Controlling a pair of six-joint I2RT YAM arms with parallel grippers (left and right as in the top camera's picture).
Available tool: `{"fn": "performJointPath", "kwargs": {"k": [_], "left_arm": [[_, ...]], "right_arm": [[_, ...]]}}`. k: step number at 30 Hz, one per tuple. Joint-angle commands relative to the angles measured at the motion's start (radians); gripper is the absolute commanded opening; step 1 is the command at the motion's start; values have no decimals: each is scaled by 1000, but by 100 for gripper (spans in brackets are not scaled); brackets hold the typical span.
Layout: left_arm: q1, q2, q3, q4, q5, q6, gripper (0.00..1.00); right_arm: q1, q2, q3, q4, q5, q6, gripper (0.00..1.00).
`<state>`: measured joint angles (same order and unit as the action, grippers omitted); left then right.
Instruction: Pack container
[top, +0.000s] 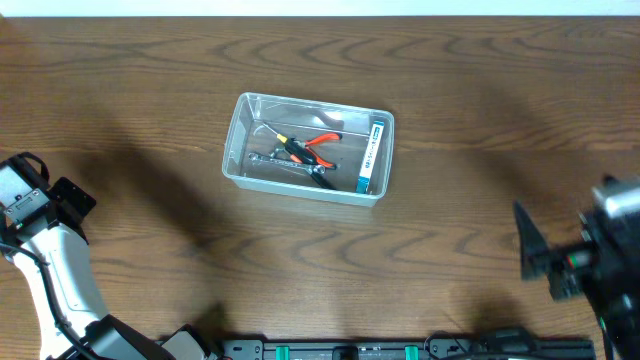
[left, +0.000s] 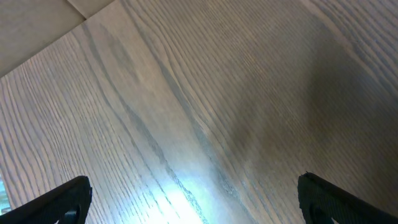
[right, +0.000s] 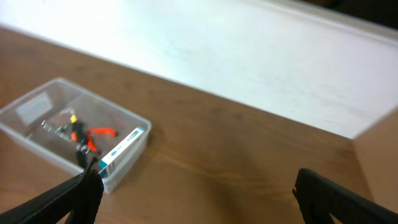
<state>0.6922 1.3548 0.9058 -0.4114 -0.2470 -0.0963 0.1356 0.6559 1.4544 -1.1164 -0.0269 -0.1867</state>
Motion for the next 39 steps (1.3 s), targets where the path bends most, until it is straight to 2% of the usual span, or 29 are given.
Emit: {"fn": "performJointPath", "kwargs": {"k": [1, 8, 15, 19, 27, 39], "left_arm": [[4, 5, 31, 1, -16, 13, 98], [4, 5, 31, 1, -16, 13, 98], [4, 5, 31, 1, -16, 13, 98], [4, 5, 31, 1, -16, 13, 98], [4, 5, 31, 1, -16, 13, 98], [4, 5, 31, 1, -16, 13, 98]], "right_arm": [[-71, -93, -77, 0, -94, 14, 99], [-78, -332, -362, 20, -176, 14, 99], [-78, -523, -700, 166, -194, 14, 99], [-78, -571, -855, 260, -195, 14, 99], [-78, -583, -1093, 277, -194, 14, 99], [-78, -650, -1259, 325, -193, 14, 99]]}}
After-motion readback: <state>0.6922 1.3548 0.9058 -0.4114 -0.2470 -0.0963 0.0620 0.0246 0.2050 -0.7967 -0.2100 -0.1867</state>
